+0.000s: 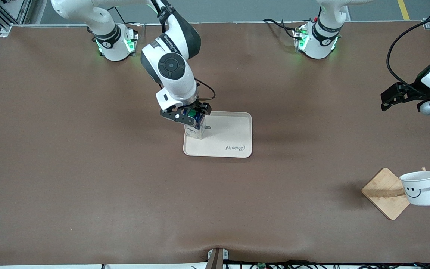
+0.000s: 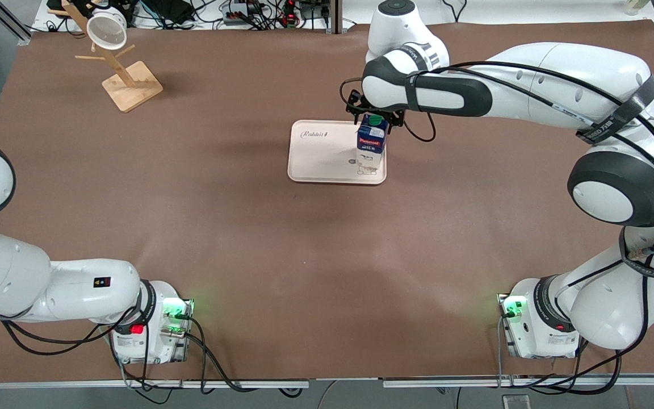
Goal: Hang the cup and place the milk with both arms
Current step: 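Grasp the milk carton with the right gripper and lift it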
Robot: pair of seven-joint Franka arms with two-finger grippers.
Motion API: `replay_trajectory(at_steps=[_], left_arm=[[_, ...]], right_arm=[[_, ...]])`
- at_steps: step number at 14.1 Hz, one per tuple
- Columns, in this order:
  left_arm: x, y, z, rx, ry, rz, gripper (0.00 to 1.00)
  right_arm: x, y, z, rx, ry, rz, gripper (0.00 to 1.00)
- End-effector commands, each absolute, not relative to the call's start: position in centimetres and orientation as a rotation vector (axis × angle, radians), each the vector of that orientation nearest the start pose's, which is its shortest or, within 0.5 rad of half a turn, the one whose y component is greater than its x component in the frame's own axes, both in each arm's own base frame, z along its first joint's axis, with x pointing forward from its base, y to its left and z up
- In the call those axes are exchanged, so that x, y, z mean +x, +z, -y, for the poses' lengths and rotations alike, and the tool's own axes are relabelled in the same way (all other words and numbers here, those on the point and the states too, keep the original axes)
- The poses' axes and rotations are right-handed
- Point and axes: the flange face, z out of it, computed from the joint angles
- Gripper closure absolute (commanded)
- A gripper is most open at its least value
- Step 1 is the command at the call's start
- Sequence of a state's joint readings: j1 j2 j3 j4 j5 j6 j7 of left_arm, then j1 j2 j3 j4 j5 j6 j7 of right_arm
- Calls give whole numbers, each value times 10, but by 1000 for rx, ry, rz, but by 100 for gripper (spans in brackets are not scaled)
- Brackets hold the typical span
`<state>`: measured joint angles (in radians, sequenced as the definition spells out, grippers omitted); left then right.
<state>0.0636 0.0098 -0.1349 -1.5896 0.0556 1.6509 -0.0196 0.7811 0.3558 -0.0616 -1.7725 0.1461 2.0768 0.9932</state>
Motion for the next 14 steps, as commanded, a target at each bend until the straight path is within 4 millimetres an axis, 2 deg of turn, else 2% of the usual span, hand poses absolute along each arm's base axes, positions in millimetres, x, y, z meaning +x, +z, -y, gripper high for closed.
replay_trajectory(at_steps=[1,4,6,8,9,10,14], left_arm=[[564,619,36,-3100,-102,-99,0],[564,619,35,-3100,-102,-97,0],[564,619,36,-3100,-103,-97,0],[564,619,35,-3100,-105,-94,0],[565,619,35,-3101,-103,-94,0],[565,619,36,-3101,-103,-97,0],[565,619,35,-3101,-105,-94,0]], right_arm=[[473,355,-432,-3072,143,-539,0],[472,351,-433,-3077,149,-538,0],[472,350,-433,-3078,150,-538,19],[472,350,-433,-3081,155,-541,52],[472,350,-433,-3082,157,-541,79],[472,351,-433,-3080,156,-545,100],[482,368,-435,-3028,139,-605,100]])
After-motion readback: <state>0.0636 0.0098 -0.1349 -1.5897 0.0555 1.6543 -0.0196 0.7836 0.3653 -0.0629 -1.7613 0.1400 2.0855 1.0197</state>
